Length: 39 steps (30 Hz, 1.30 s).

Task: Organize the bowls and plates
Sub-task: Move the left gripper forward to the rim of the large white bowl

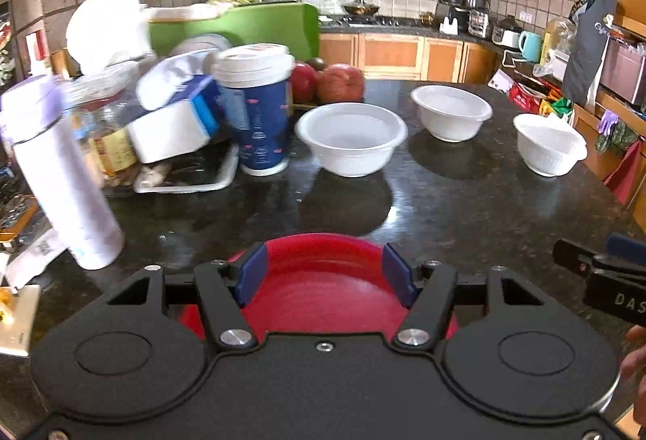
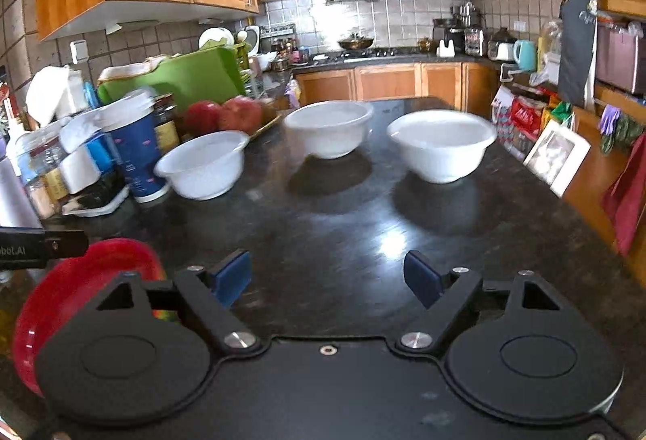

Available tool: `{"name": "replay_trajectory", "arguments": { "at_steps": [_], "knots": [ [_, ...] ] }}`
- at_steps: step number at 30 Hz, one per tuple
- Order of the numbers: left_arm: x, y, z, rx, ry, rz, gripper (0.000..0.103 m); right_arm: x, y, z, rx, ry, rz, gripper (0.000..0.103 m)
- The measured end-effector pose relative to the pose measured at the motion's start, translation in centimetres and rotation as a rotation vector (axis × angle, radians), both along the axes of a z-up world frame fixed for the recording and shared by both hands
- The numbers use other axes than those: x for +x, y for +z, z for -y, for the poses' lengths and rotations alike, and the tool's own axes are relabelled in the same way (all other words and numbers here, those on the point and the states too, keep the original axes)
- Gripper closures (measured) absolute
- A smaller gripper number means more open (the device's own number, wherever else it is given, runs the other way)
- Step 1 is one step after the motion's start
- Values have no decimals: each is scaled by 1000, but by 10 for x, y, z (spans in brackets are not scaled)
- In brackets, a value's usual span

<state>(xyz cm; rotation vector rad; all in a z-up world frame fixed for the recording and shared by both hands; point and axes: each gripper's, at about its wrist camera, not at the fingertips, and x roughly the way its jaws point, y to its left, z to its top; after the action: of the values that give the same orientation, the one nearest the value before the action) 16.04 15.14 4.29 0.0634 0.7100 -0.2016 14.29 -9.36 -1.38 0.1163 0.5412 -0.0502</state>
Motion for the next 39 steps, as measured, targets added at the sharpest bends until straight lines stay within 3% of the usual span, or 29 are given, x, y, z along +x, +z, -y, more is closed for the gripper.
{"name": "replay_trajectory", "arguments": {
  "at_steps": [10, 16, 21, 25, 31, 39],
  "knots": [
    [24, 14, 91, -16, -6, -57, 37, 27, 33, 111, -47, 79, 16, 16],
    [56, 17, 144, -27, -32, -136, 37, 67, 49, 175, -31, 174, -89, 17],
    [69, 19, 181, 0, -12, -116, 37, 105, 56, 218, 59, 208, -148, 16],
    [84, 17, 209, 49, 8, -112, 37, 135, 58, 239, 73, 216, -183, 16],
    [107, 9, 231, 76, 27, -169, 37, 190, 51, 261, 231, 163, -260, 16],
    [129, 5, 244, 91, 89, -206, 37, 230, 41, 245, 162, 265, -311, 16]
  ]
}}
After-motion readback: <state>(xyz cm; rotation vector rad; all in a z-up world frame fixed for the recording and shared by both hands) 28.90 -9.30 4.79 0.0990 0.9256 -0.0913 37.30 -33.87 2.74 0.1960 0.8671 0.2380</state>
